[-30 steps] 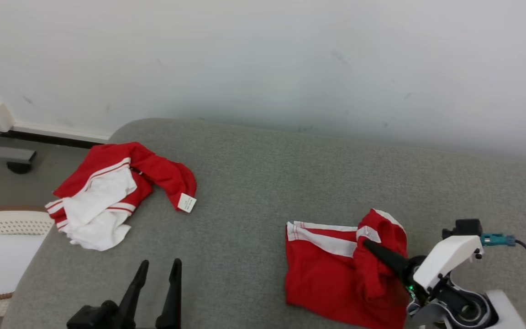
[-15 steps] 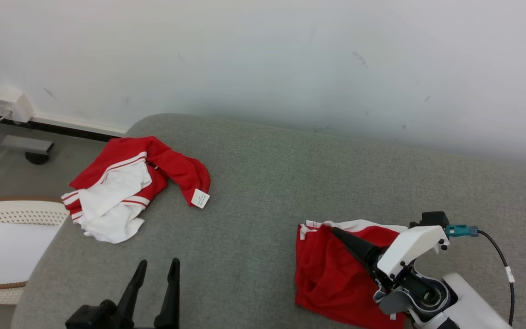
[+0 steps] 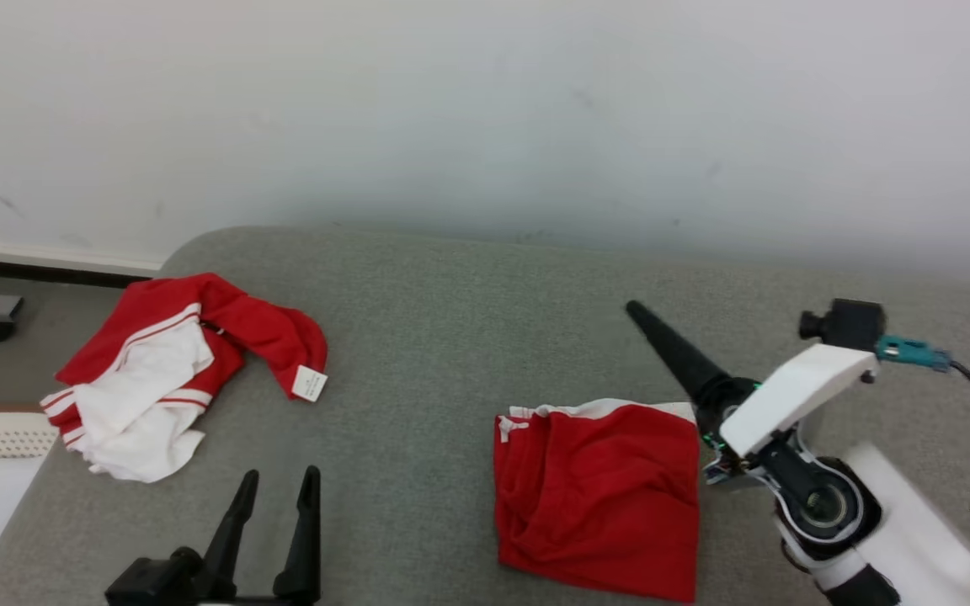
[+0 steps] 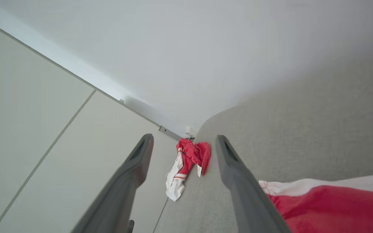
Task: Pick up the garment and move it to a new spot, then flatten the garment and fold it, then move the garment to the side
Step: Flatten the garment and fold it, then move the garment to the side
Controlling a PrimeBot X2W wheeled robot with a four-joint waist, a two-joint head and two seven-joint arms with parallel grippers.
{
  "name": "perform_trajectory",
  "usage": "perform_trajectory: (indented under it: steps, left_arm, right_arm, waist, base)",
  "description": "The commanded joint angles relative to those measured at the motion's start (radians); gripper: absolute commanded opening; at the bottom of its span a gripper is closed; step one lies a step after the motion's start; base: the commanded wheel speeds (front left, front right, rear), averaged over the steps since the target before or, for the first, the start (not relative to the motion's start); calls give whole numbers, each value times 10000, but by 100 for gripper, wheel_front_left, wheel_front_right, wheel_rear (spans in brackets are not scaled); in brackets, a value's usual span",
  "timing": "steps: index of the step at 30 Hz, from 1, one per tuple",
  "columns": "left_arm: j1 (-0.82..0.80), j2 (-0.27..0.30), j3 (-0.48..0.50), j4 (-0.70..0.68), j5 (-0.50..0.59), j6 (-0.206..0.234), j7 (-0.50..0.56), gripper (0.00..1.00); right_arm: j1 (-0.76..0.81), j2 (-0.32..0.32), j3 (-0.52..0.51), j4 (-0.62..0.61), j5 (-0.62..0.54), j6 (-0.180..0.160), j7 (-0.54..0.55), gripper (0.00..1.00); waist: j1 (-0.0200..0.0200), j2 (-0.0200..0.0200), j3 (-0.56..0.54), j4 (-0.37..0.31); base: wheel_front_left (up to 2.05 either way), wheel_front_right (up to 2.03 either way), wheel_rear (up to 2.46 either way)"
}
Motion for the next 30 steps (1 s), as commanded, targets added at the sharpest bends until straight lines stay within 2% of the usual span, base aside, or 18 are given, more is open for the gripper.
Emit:
perform_trajectory:
  steps: [1,8,11,14,17,20,21,24,30]
  left_arm:
    - [-22,32,88,-106,157,-27,-5,100]
    - [-134,33,414,-298,250,-15,-5,100]
    - [-152,32,553,-367,312,-15,-5,100]
    - [-153,32,702,-425,368,-13,-5,100]
    - [-170,33,767,-472,394,-13,-5,100]
    - [-195,32,784,-500,411,-13,-5,100]
    - [-195,32,784,-500,411,-13,-5,100]
    - [-223,32,740,-490,427,-13,-5,100]
    - [-355,32,527,-330,292,-14,-5,100]
  right_arm:
    - [301,-400,-213,-526,-443,6,-711,100]
    - [890,-1892,-479,-1987,-2868,6,-3128,100]
    - [1224,-2453,-455,-2201,-4319,5,-4104,100]
    - [1602,-2642,-902,-2029,-5800,5,-4730,100]
    - [2202,-2364,-1642,-1799,-7238,5,-4925,100]
    - [2784,-1791,-2253,-1443,-8448,5,-4990,100]
    - [2784,-1791,-2253,-1443,-8448,5,-4990,100]
    - [3130,-988,-2516,-904,-8993,5,-4833,100]
    - [2737,183,-2312,831,-8923,5,-3400,100]
  waist:
    - [-1,0,2,-249]
    - [-1,0,25,-866]
    - [-1,0,53,-1100]
    - [-1,0,71,-1306]
    - [-1,0,100,-1425]
    - [-1,0,130,-1479]
    - [-1,0,130,-1479]
    - [-1,0,166,-1473]
    - [-1,0,220,-1142]
  base:
    - [0,0,0]
    - [0,0,0]
    - [0,0,0]
    - [0,0,0]
    - [0,0,0]
    - [0,0,0]
    - [0,0,0]
    - [0,0,0]
    - [0,0,0]
